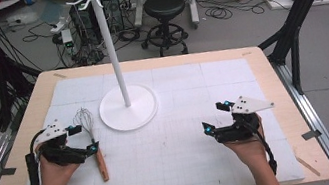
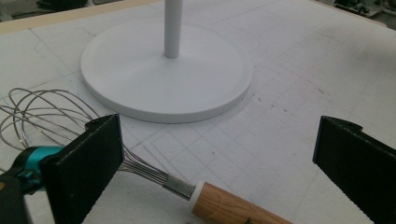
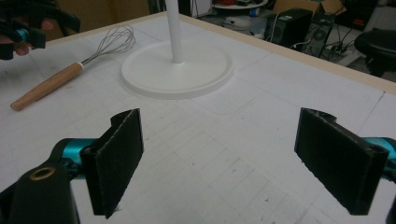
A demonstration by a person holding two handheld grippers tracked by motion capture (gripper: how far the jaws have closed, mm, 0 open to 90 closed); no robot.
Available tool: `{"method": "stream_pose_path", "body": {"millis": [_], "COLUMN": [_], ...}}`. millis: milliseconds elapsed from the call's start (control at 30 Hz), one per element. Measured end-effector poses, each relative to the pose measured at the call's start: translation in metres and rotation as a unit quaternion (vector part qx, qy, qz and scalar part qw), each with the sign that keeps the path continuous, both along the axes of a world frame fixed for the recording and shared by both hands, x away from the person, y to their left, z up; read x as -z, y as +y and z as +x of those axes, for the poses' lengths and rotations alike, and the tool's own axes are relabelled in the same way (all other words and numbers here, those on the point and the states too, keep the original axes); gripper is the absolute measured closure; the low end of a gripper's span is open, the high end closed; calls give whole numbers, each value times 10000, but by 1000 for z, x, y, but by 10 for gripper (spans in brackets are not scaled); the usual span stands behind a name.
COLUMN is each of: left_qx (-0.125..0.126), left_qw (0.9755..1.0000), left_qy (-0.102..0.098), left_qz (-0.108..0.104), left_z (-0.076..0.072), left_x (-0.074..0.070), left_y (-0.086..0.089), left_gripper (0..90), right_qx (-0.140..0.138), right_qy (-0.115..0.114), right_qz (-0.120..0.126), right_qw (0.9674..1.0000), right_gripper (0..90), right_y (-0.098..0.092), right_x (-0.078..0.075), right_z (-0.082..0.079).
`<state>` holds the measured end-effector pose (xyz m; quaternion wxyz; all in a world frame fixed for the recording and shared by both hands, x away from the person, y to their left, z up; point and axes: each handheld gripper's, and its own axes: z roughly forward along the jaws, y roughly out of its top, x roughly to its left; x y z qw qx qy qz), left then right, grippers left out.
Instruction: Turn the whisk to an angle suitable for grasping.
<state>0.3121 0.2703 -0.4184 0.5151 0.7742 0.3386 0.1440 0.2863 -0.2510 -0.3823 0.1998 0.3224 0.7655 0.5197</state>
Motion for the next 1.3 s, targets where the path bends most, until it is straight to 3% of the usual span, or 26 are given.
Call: {"method": "stream_pose_path", "body": {"millis": [200, 433, 633, 767, 833, 1000, 1033, 1067, 1100, 1167, 1300], "left_qx": [-8, -136, -311, -385, -553, -601, -510, -510, -447, -319, -401], "left_qw": [9998, 9994, 9979, 9960, 9938, 9911, 9912, 9912, 9920, 9928, 9919], "left_qy": [55, 209, 414, 617, 706, 836, 958, 958, 982, 961, 1009], "left_qz": [180, 254, 387, 516, 663, 849, 754, 754, 660, 642, 656], "left_z": [-1, -1, 3, 6, 7, 8, 9, 9, 9, 7, 4], "left_x": [1, 6, 14, 19, 25, 31, 34, 34, 34, 34, 33], "left_y": [-3, -3, -2, -4, -7, -10, -11, -11, -13, -16, -18], "left_gripper": [26, 26, 26, 27, 26, 27, 70, 124, 124, 239, 263], "right_qx": [45, 107, 162, 169, 176, 183, 180, 171, 171, 160, 160], "right_qy": [147, 31, 89, 91, 146, 218, 237, 237, 237, 223, 211], "right_qz": [-76, -150, -175, -216, -251, -318, -359, -376, -376, -398, -384], "right_qw": [9999, 9998, 9997, 9996, 9994, 9991, 9989, 9989, 9989, 9988, 9989], "right_gripper": [148, 149, 149, 149, 150, 150, 149, 150, 150, 150, 150], "right_y": [-1, -1, -2, 0, 1, 2, 3, 4, 4, 5, 4], "right_x": [5, -2, -1, 0, 2, 6, 7, 7, 7, 7, 6], "right_z": [2, -3, -3, -3, -1, 1, 2, 2, 2, 1, 1]}}
